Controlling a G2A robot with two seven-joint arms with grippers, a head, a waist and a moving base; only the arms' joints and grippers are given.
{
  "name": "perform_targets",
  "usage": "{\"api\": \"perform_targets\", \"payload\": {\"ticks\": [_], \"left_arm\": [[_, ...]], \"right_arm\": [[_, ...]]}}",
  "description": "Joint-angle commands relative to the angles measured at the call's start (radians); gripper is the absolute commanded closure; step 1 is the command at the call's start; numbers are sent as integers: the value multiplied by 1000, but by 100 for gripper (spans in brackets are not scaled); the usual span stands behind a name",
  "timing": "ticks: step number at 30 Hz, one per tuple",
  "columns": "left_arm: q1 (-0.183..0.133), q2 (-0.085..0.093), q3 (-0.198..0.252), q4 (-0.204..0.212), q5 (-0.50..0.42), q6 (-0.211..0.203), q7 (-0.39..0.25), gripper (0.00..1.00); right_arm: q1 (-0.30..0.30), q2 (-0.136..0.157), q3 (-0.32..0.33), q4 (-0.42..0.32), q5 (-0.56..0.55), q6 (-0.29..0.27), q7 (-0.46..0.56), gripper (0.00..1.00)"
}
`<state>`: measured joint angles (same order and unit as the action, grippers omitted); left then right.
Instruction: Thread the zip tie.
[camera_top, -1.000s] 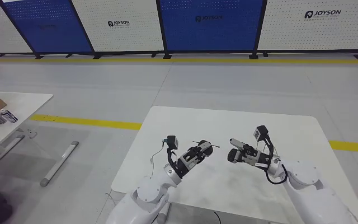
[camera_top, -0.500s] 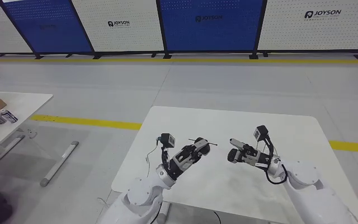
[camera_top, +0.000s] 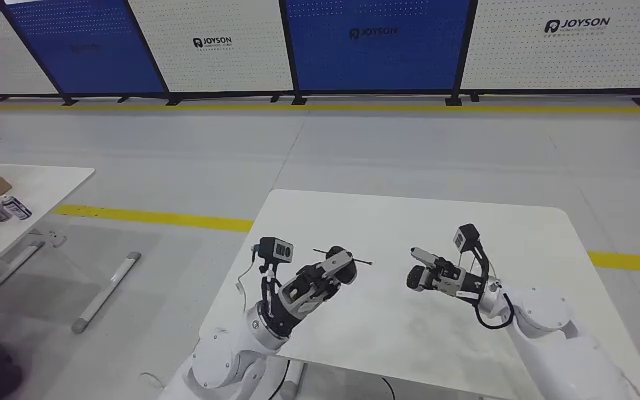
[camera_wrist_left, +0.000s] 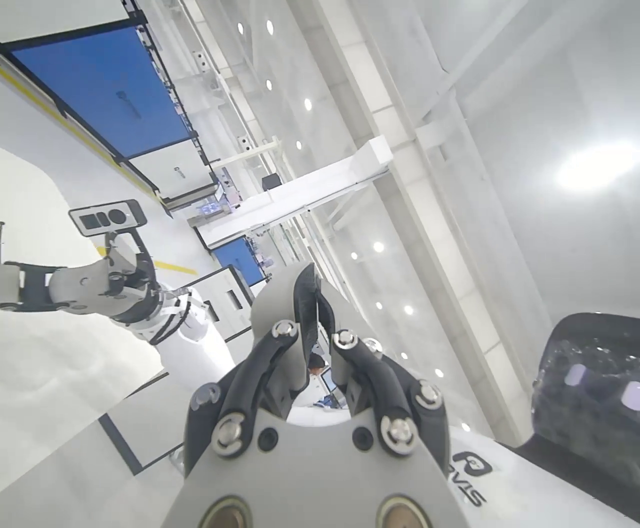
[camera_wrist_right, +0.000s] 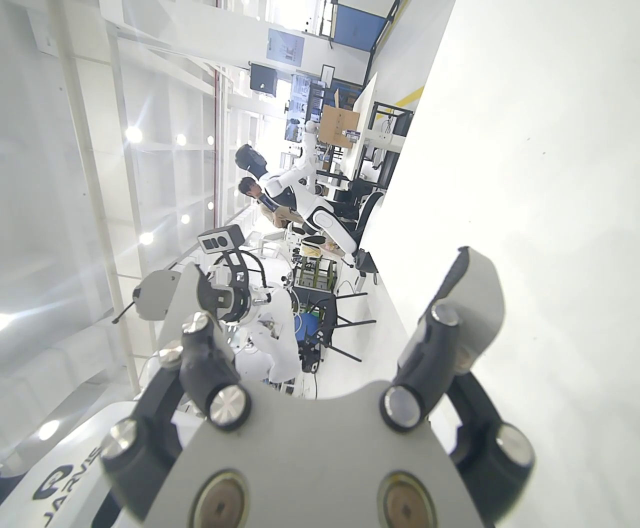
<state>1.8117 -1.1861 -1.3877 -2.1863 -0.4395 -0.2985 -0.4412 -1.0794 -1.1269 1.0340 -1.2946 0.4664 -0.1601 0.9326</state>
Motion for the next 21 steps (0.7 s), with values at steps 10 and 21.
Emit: {"api": "perform_targets", "payload": {"ticks": [10, 21], "left_arm": [[24, 3, -15, -52, 2, -5, 17, 100], [24, 3, -15, -52, 2, -5, 17, 100]], "right_arm": [[0, 0, 0, 0, 0, 0, 0, 0], [0, 0, 0, 0, 0, 0, 0, 0]]}}
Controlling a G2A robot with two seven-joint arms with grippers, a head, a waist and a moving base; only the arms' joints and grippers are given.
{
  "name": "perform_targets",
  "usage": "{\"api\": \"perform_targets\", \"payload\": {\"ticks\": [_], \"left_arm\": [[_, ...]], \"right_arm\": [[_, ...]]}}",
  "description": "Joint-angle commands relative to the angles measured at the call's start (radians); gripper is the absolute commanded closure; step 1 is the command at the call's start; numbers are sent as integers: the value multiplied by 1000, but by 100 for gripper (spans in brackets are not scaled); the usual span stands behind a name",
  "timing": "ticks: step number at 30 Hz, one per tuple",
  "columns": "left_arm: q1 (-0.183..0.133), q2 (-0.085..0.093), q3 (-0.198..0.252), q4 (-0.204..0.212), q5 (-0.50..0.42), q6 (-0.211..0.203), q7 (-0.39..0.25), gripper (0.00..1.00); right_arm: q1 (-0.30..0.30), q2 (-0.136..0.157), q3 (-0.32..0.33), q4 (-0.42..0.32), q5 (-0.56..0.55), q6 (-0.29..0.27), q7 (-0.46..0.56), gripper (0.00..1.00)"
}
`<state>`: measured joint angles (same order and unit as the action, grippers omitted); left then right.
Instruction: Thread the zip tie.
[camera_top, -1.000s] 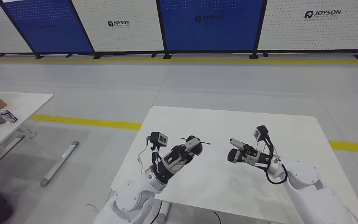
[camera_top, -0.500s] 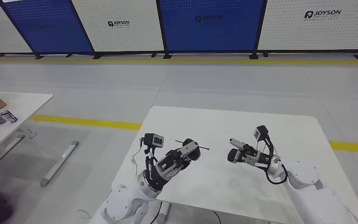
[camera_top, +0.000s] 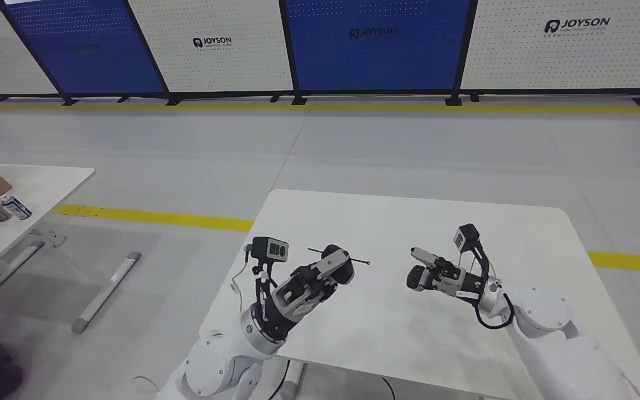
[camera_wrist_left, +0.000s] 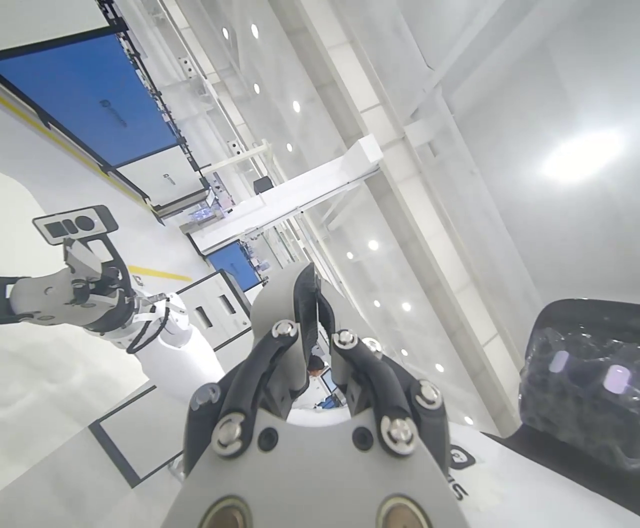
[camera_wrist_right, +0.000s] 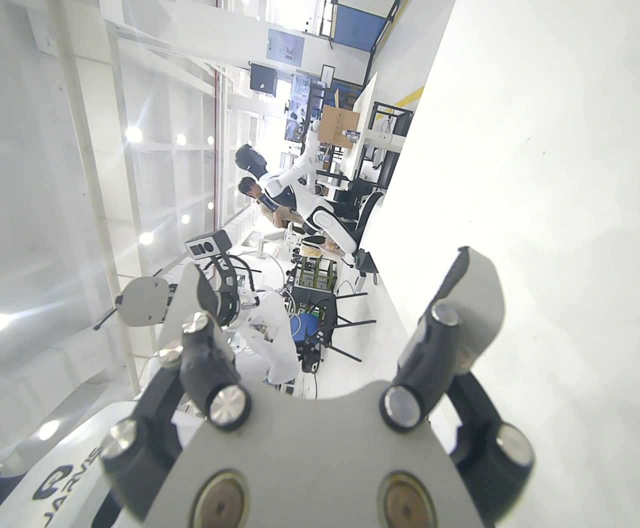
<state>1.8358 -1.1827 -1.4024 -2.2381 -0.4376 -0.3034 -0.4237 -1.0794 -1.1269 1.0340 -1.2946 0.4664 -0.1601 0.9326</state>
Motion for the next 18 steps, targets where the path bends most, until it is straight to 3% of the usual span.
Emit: {"api": "perform_targets", "payload": {"ticks": [1, 7, 9, 13, 18], "left_arm": [[0, 0, 0, 0, 0, 0, 0, 100], [0, 0, 0, 0, 0, 0, 0, 100], [-12, 0, 10, 9, 16, 23, 6, 100], [-40, 1, 33, 42, 34, 71, -5, 100], [-63, 2, 46, 98, 44, 97, -13, 100]], "right_arm": [[0, 0, 0, 0, 0, 0, 0, 0], [0, 0, 0, 0, 0, 0, 0, 0], [0, 0, 0, 0, 0, 0, 0, 0], [0, 0, 0, 0, 0, 0, 0, 0], [0, 0, 0, 0, 0, 0, 0, 0]]}}
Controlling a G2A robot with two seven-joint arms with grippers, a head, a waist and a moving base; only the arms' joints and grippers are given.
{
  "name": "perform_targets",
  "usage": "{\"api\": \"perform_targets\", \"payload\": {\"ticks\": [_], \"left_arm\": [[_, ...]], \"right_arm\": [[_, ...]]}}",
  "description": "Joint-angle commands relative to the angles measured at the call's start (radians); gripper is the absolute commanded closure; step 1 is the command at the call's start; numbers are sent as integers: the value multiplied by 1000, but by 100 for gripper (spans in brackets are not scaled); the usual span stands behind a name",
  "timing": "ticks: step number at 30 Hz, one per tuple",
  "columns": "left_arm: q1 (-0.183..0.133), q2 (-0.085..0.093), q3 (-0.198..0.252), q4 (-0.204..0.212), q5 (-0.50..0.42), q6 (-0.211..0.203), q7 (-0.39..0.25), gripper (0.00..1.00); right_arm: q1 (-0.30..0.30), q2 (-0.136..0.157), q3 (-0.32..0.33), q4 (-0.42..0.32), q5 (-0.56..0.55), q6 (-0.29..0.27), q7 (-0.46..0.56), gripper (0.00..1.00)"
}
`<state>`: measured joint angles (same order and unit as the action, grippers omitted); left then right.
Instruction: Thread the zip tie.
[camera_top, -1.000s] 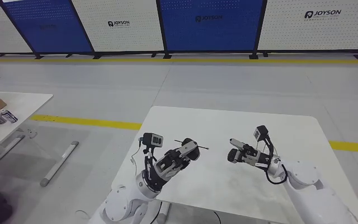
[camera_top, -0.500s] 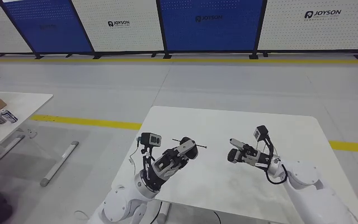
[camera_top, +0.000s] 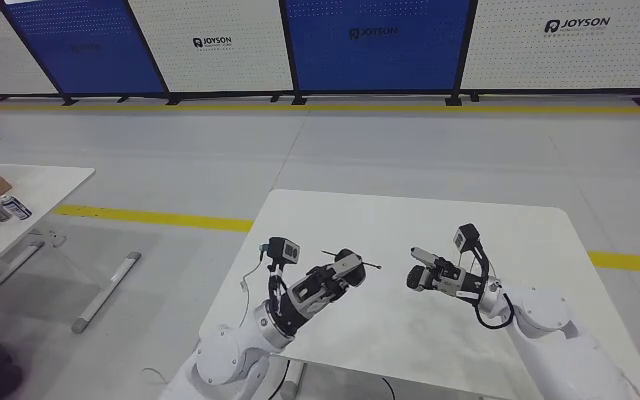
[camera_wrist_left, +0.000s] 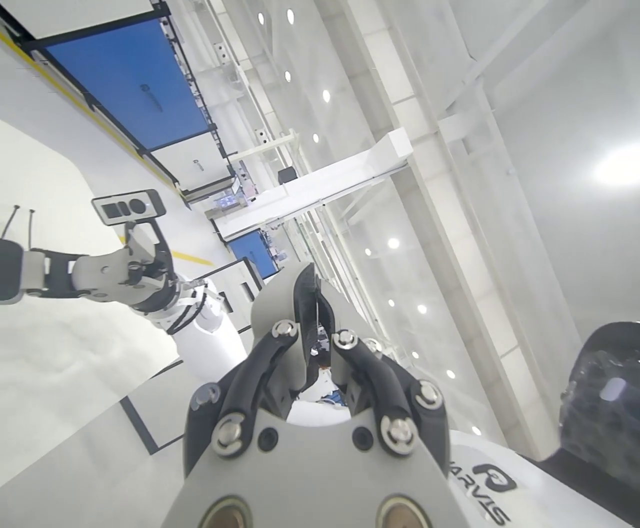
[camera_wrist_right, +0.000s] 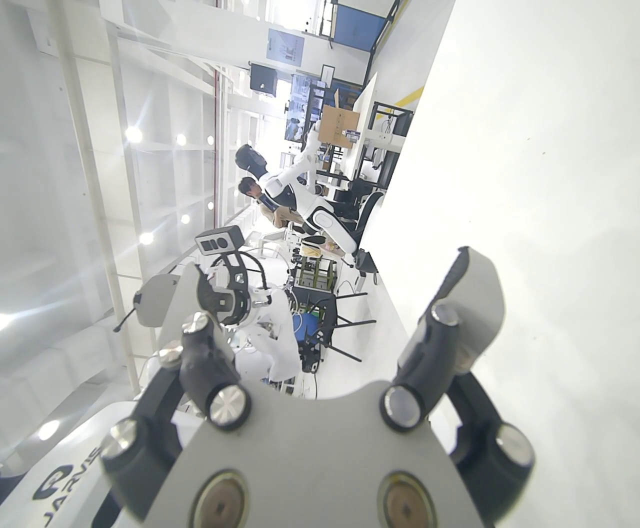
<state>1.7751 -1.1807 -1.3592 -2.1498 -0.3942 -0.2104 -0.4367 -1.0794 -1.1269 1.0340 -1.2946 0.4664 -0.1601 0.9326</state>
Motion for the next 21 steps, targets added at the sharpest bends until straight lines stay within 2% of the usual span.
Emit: {"api": "perform_targets", "payload": {"ticks": [1, 5, 14, 21], "left_arm": [[-7, 0, 6, 21, 2, 8, 1, 100], [-30, 0, 27, 74, 30, 22, 11, 100], [-73, -2, 68, 162, 83, 52, 44, 100], [-107, -5, 100, 241, 94, 68, 65, 100]], "right_arm": [[0, 0, 0, 0, 0, 0, 0, 0], [0, 0, 0, 0, 0, 0, 0, 0], [0, 0, 0, 0, 0, 0, 0, 0], [0, 0, 0, 0, 0, 0, 0, 0]]}}
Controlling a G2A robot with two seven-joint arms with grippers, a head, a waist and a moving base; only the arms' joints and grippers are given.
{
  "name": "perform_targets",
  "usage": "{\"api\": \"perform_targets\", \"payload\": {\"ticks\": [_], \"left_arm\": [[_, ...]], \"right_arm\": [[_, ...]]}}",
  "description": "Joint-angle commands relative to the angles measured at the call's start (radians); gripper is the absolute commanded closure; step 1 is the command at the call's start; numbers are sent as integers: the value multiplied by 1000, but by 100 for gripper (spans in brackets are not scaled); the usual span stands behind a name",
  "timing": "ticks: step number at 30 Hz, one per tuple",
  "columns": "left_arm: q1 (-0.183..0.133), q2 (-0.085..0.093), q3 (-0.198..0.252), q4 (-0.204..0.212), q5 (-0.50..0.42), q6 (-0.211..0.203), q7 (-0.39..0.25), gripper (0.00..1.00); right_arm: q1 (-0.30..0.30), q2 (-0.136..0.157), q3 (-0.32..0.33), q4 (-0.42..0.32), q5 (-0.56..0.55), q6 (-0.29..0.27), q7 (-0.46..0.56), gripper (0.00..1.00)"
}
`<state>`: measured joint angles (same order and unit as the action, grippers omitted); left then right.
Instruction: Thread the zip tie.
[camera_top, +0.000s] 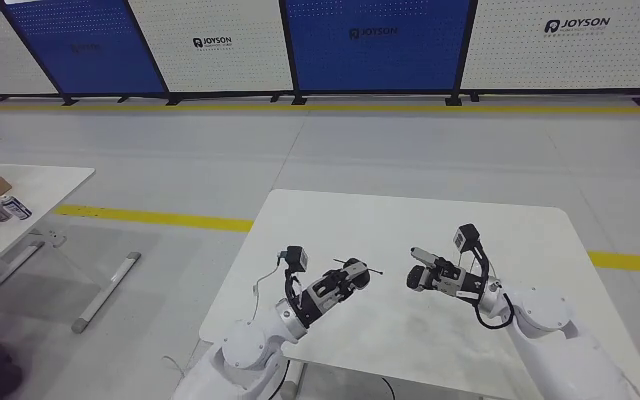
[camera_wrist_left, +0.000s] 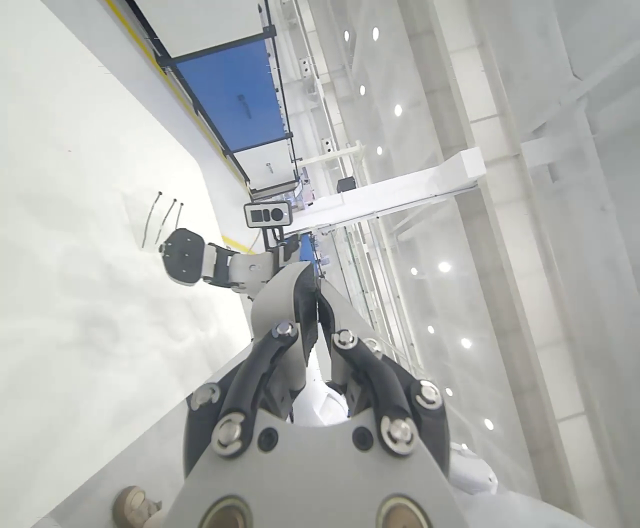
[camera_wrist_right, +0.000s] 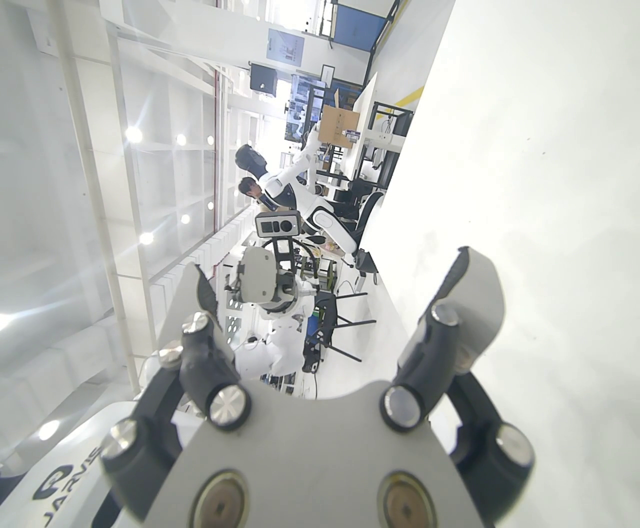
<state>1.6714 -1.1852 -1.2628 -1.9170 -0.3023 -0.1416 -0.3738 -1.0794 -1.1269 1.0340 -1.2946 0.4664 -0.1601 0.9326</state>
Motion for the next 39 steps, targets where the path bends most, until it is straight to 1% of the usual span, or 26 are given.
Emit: {"api": "perform_targets", "payload": {"ticks": [1, 4, 5, 15, 16, 18, 19, 21, 24, 27, 29, 30, 31, 34, 38, 39], "left_arm": [[-8, -1, 9, 18, 4, 0, 6, 100], [-27, -4, 24, 45, 3, 5, 32, 100], [-29, -5, 28, 47, -3, 8, 37, 100], [-29, -5, 28, 47, -3, 8, 37, 100], [-33, -6, 30, 46, -6, 8, 45, 100], [-36, -7, 32, 33, -33, -2, 41, 100], [-33, -6, 28, 19, -41, -17, 43, 100], [-21, -5, 21, -10, -54, -39, 36, 100], [5, -1, 4, -66, -47, -66, 31, 100], [31, 3, -10, -110, -25, -74, 30, 100], [43, 4, -12, -125, -8, -71, 34, 100], [44, 5, -12, -125, 6, -65, 35, 100], [43, 5, -10, -122, 19, -59, 40, 100], [27, 3, 12, -89, 38, -33, 51, 100], [-17, -2, 51, -20, 62, -15, 74, 100], [-32, -4, 66, -1, 76, -11, 83, 100]], "right_arm": [[0, 0, 0, 0, 0, 0, 0, 0], [0, 0, 0, 0, 0, 0, 0, 0], [0, 0, 0, 0, 0, 0, 0, 0], [0, 0, 0, 0, 0, 0, 0, 0], [0, 0, 0, 0, 0, 0, 0, 0], [0, 0, 0, 0, 0, 0, 0, 0], [0, 0, 0, 0, 0, 0, 0, 0], [0, 0, 0, 0, 0, 0, 0, 0], [0, 0, 0, 0, 0, 0, 0, 0], [0, 0, 0, 0, 0, 0, 0, 0], [0, 0, 0, 0, 0, 0, 0, 0], [0, 0, 0, 0, 0, 0, 0, 0], [0, 0, 0, 0, 0, 0, 0, 0], [0, 0, 0, 0, 0, 0, 0, 0], [0, 0, 0, 0, 0, 0, 0, 0], [0, 0, 0, 0, 0, 0, 0, 0]]}}
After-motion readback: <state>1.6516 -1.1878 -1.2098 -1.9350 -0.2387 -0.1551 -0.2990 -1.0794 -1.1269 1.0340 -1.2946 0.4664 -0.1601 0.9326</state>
